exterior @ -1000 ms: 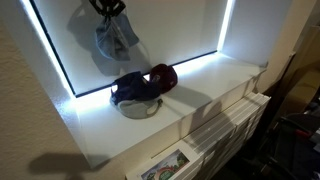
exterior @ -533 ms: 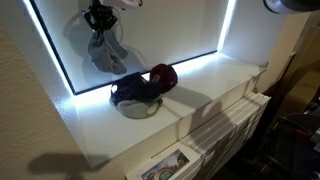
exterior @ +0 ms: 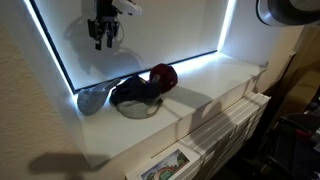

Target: Pick up the white, light blue, and navy blue caps and move them to the left.

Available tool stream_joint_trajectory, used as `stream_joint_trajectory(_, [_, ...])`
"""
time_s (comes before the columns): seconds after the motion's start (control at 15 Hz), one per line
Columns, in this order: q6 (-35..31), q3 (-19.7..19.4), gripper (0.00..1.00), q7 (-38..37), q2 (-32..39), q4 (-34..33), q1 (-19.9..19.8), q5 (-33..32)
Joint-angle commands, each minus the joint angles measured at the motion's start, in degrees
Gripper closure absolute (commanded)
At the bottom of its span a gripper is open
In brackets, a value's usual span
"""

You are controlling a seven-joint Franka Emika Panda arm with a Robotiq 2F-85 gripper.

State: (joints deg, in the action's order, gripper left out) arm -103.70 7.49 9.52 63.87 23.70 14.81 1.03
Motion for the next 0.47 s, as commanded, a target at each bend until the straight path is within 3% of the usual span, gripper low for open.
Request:
stream_joint_trajectory(0.0, [2.39,-0.63,0.27,0.17,2.64,-4.82,0.22,0.22])
stream_joint_trajectory(0.2, [2.38,-0.84,0.09,0.12,2.69,-4.67,0.01,0.15])
stream_joint_trajectory(0.4, [2.39,-0.84,0.08,0.1,2.69,-4.65,0.02,0.15])
